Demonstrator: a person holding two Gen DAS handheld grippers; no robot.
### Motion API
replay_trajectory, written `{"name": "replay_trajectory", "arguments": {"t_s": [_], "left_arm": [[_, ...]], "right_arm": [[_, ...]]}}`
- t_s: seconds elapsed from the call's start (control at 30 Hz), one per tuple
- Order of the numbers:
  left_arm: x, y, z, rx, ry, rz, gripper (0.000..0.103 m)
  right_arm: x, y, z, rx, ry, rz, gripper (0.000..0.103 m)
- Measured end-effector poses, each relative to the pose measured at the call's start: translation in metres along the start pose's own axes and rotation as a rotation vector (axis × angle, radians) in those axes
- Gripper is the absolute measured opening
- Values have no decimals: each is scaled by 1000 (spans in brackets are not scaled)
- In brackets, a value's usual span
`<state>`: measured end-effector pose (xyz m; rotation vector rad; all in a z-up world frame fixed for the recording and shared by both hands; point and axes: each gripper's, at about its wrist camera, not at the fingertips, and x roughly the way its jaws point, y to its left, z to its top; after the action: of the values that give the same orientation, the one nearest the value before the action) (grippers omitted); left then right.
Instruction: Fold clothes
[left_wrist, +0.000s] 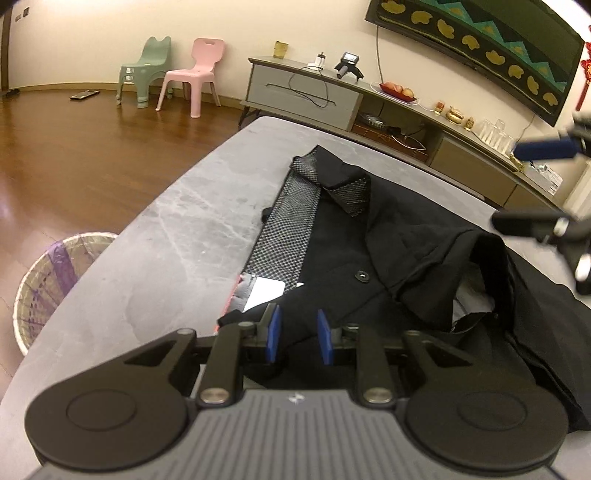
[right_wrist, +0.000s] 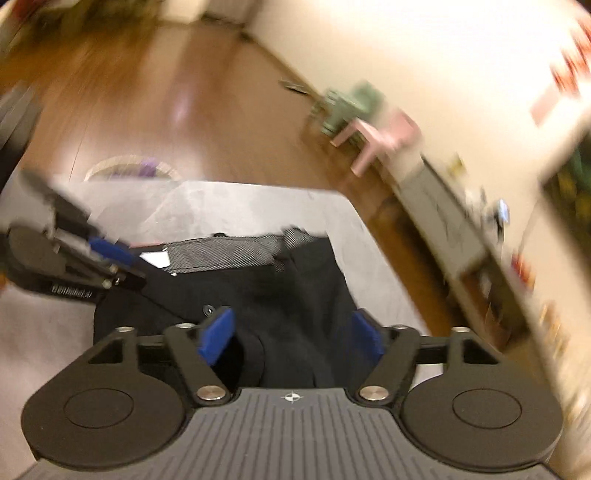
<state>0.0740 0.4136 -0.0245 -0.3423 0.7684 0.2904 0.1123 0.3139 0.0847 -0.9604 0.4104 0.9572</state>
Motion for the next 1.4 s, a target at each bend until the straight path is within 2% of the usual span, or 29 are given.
{"name": "replay_trajectory", "arguments": {"t_s": [0.1, 0.13, 0.17, 0.23, 0.27, 0.3, 0.33, 0.4, 0.47, 0.5, 0.53, 0.57, 0.63, 0.7, 0.77, 0.8, 0.83, 0.9, 0.93, 0.97, 1.03, 1.07, 1.1, 1.17, 1.23, 1.33, 1.4], "left_arm": [[-4, 5, -3, -15, 5, 75, 27], [-7, 8, -4, -24, -3, 111, 31], [-8, 12, -5, -29, -10, 166, 29], [-17, 18, -3, -54, -48, 206, 28], [-21, 20, -2, -66, -69, 225, 27], [-28, 22, 1, -85, -106, 220, 27], [-35, 20, 3, -97, -152, 189, 27], [-44, 10, 7, -83, -213, 77, 27], [-32, -3, 10, -43, -172, 11, 27], [-26, -9, 11, -24, -151, -21, 27], [-18, -12, 12, -15, -124, -31, 27], [-10, -14, 14, -6, -98, -40, 27], [0, -12, 13, -3, -57, -12, 27], [7, -7, 11, -7, -13, 25, 26], [10, 0, 4, -11, 29, 71, 26], [6, 8, 2, -16, 29, 112, 26], [1, 15, -1, -24, 29, 152, 26], [-12, 42, 0, -140, 17, 208, 23], [-19, 53, 1, -203, -8, 206, 23], [-27, 62, 3, -265, -33, 201, 24], [-36, 62, 5, -340, -87, 113, 24], [-41, 62, 6, -376, -112, 65, 24], [-41, 55, 7, -403, -122, -30, 24], [-39, 47, 7, -460, -124, -202, 27], [-33, 41, 6, -503, -106, -275, 29], [-24, 45, 2, -587, -87, -379, 39], [-15, 52, -1, -655, -83, -456, 47]], "right_arm": [[21, 33, 9, -288, 71, -48, 80], [29, 41, 7, -376, 110, -56, 79], [36, 49, 5, -456, 149, -61, 76], [39, 48, -2, -486, 223, -14, 61], [41, 47, -5, -501, 260, 10, 44], [42, 46, -9, -511, 292, 33, 40], [39, 41, -12, -482, 288, 52, 40], [31, 31, -15, -416, 260, 91, 40], [23, 22, -16, -346, 219, 124, 42], [19, 19, -11, -316, 182, 125, 49], [25, 25, -8, -340, 177, 118, 57], [30, 30, -4, -363, 172, 110, 61], [42, 41, 3, -409, 162, 95, 65], [53, 52, 9, -459, 154, 80, 65], [74, 64, 5, -549, 201, 73, 53], [81, 60, 6, -536, 220, 78, 15], [82, 50, 13, -464, 202, 58, 3], [56, 6, 27, -141, 48, 11, 2], [40, -18, 31, 36, -32, 3, 2], [31, -29, 26, 154, -65, 30, 2], [14, -49, 15, 380, -125, 85, 3], [15, -46, 10, 420, -118, 111, 3], [17, -44, 5, 458, -110, 136, 3], [22, -31, 0, 465, -93, 145, 3], [24, -16, 0, 446, -95, 113, 3], [22, 6, 1, 414, -120, 38, 3], [14, 28, -4, 439, -162, 27, 6]]}}
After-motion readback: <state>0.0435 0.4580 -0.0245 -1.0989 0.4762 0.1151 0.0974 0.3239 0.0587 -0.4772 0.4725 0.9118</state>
